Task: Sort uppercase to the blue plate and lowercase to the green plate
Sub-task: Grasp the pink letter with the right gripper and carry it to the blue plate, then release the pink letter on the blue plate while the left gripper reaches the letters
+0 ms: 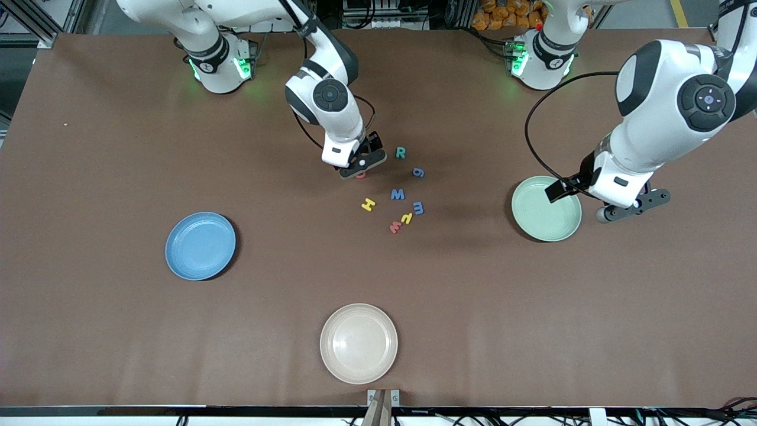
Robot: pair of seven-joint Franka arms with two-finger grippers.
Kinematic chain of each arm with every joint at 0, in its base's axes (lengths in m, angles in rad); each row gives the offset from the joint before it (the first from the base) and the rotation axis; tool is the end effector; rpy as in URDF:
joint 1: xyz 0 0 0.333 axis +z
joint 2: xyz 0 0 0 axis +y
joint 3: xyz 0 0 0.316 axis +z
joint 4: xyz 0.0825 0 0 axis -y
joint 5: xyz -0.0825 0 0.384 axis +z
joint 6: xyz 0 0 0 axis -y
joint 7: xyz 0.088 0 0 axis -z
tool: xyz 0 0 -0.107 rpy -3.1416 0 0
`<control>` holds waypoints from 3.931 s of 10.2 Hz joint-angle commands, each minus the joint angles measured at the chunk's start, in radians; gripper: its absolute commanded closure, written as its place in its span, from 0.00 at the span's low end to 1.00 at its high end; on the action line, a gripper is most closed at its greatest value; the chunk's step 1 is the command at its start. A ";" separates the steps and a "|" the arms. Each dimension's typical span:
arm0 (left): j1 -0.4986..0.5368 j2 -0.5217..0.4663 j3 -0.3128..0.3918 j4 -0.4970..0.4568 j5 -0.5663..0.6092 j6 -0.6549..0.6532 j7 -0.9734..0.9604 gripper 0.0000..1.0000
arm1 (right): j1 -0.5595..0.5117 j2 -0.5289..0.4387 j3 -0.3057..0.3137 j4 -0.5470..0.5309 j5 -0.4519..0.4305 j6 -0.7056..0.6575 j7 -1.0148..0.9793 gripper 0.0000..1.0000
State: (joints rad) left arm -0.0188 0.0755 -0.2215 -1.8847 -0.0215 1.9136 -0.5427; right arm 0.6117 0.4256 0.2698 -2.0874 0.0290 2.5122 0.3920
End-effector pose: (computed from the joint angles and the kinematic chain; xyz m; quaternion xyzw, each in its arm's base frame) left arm 0.5591 -0.1360 0.4625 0.9876 0.1545 -0.0277 0.0084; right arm 0.3753 0.4523 0.2262 -0.9736 -0.2189 0.0326 0.0550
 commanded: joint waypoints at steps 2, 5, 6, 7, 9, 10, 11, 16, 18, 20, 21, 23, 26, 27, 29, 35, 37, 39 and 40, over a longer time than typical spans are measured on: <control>-0.004 -0.010 -0.002 0.003 -0.005 0.005 -0.025 0.00 | 0.013 0.062 0.003 0.003 -0.111 0.077 0.074 0.17; -0.006 -0.010 -0.002 0.001 -0.005 0.012 -0.029 0.00 | 0.011 0.090 0.003 0.015 -0.164 0.079 0.077 0.23; -0.012 -0.010 -0.004 0.001 -0.003 0.012 -0.045 0.00 | 0.011 0.102 0.003 0.023 -0.184 0.079 0.079 0.24; -0.021 -0.008 -0.004 0.001 -0.003 0.013 -0.054 0.00 | 0.011 0.111 0.003 0.030 -0.210 0.079 0.093 0.26; -0.020 -0.008 -0.007 -0.004 -0.003 0.018 -0.068 0.00 | 0.011 0.122 0.003 0.035 -0.221 0.079 0.111 0.34; -0.016 -0.008 -0.009 -0.004 -0.003 0.018 -0.068 0.00 | 0.013 0.122 0.002 0.035 -0.227 0.079 0.111 0.37; -0.019 -0.006 -0.009 -0.004 -0.003 0.022 -0.068 0.00 | 0.013 0.124 0.002 0.036 -0.239 0.079 0.111 0.42; -0.020 -0.003 -0.021 -0.002 -0.003 0.028 -0.072 0.00 | -0.007 0.121 -0.003 0.075 -0.313 0.007 0.100 1.00; -0.018 -0.003 -0.021 -0.004 -0.003 0.030 -0.072 0.00 | -0.064 0.076 0.002 0.090 -0.301 -0.062 0.097 1.00; -0.027 -0.002 -0.022 -0.007 -0.006 0.041 -0.109 0.00 | -0.159 -0.002 0.002 0.089 -0.203 -0.163 0.008 1.00; -0.047 -0.002 -0.022 -0.013 -0.006 0.048 -0.146 0.00 | -0.229 -0.042 0.002 0.087 -0.149 -0.220 -0.055 1.00; -0.105 -0.005 -0.024 -0.075 -0.006 0.103 -0.260 0.00 | -0.344 -0.074 -0.012 0.090 -0.152 -0.350 -0.094 1.00; -0.197 0.001 -0.051 -0.152 -0.006 0.209 -0.475 0.00 | -0.453 -0.071 -0.130 0.092 -0.155 -0.363 -0.235 1.00; -0.213 0.018 -0.068 -0.160 -0.006 0.231 -0.541 0.00 | -0.499 -0.062 -0.150 0.111 -0.153 -0.362 -0.266 1.00; -0.252 0.064 -0.099 -0.180 -0.006 0.295 -0.700 0.00 | -0.549 -0.038 -0.187 0.145 -0.143 -0.357 -0.300 1.00; -0.430 0.260 -0.102 -0.182 0.049 0.545 -1.055 0.00 | -0.609 0.056 -0.231 0.228 -0.140 -0.291 -0.417 0.00; -0.449 0.315 -0.102 -0.178 0.095 0.597 -1.138 0.00 | -0.635 0.006 -0.235 0.233 -0.139 -0.277 -0.441 0.00; -0.449 0.343 -0.101 -0.180 0.112 0.617 -1.166 0.00 | -0.639 -0.063 -0.235 0.234 -0.138 -0.267 -0.440 0.00; -0.449 0.351 -0.101 -0.182 0.112 0.617 -1.168 0.00 | -0.641 -0.100 -0.235 0.236 -0.136 -0.266 -0.430 0.00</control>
State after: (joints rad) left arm -0.4640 0.4155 -0.3252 -2.0718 0.0584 2.5193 -1.6713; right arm -0.0178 0.3971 0.0263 -1.8287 -0.1274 2.2481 -0.0288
